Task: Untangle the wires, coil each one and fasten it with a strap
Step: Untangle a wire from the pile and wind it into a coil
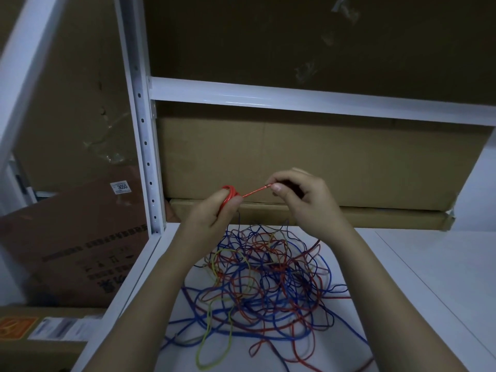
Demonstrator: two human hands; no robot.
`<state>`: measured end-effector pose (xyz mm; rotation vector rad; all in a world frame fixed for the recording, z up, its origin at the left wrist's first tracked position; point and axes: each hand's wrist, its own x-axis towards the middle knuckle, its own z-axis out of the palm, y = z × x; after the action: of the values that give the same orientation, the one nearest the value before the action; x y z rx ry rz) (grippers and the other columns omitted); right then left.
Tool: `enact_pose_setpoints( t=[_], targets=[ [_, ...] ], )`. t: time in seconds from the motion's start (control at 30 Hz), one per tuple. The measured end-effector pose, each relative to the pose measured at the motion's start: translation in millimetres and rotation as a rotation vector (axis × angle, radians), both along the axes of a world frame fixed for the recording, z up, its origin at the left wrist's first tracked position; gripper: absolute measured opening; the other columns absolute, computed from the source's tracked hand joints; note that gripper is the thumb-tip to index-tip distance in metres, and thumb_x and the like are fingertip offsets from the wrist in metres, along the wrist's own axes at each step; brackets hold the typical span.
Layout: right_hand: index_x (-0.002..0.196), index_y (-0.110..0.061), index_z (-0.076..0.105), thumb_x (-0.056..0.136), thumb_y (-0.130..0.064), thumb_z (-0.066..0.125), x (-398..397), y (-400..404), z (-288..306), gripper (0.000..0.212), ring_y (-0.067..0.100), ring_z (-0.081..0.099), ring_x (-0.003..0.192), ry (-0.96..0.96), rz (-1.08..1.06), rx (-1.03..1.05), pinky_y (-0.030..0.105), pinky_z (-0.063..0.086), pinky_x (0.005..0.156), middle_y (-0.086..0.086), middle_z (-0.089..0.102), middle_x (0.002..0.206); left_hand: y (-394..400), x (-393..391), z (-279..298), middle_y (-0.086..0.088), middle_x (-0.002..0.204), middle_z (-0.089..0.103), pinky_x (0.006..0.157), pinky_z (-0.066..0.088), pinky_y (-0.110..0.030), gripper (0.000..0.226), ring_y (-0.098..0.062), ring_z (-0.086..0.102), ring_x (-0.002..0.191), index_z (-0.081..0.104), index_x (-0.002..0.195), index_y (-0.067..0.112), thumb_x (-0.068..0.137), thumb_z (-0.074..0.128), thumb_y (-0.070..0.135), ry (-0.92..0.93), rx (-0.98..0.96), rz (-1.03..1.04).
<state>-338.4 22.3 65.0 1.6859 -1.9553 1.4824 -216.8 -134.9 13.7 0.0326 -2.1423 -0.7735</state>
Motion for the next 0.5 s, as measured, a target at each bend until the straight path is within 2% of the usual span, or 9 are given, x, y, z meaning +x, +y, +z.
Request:
enact_pose_setpoints(
  t=[0.13,0.2,0.3,0.4,0.5],
  targets=[
    [0.097,-0.025,0.071,0.088,-0.013,0.067,-2,-1,5,0.016,0.008,0.056,0.074,0.037,0.030,0.066,0.018,0.043,0.065,-0.010,0.063,0.083,0,2,3,0.012,0.061,0.049,0.053,0.034,-0.011,0.032,-0.002,0.046,0.055,0.051,0.071,0.029,0.096,0.040,0.045,0.004,0.103,-0.050],
    [0.094,-0.018,0.074,0.086,-0.012,0.069,-3,-2,6,0.011,0.001,0.054,0.069,0.112,0.008,0.047,0.011,0.038,0.061,-0.015,0.060,0.074,-3,3,4,0.014,0.061,0.051,0.053,0.034,-0.011,0.031,-0.001,0.047,0.056,0.052,0.070,0.030,0.097,0.041,0.040,-0.007,0.112,-0.044],
    [0.088,-0.012,0.075,0.086,-0.011,0.068,-3,-5,6,0.007,-0.007,0.055,0.071,0.167,-0.020,0.027,0.006,0.037,0.064,-0.018,0.058,0.072,-3,6,7,0.014,0.060,0.049,0.053,0.034,-0.014,0.032,-0.001,0.045,0.055,0.055,0.071,0.025,0.097,0.042,0.039,-0.022,0.150,-0.084],
    [0.084,-0.023,0.071,0.088,-0.015,0.066,0,-10,8,0.011,-0.005,0.058,0.073,0.067,0.006,0.056,0.008,0.041,0.067,-0.016,0.063,0.075,-2,9,12,0.011,0.052,0.046,0.050,0.033,-0.012,0.042,-0.001,0.039,0.049,0.059,0.071,0.016,0.098,0.043,0.043,-0.043,0.333,-0.161],
    [0.079,-0.030,0.068,0.089,-0.014,0.065,2,-13,16,0.018,-0.002,0.058,0.066,-0.014,0.063,0.063,0.011,0.043,0.064,-0.011,0.066,0.071,0,12,15,0.010,0.046,0.038,0.045,0.030,-0.014,0.043,-0.005,0.032,0.043,0.055,0.066,0.016,0.091,0.039,0.048,-0.088,0.561,-0.292]
  ],
)
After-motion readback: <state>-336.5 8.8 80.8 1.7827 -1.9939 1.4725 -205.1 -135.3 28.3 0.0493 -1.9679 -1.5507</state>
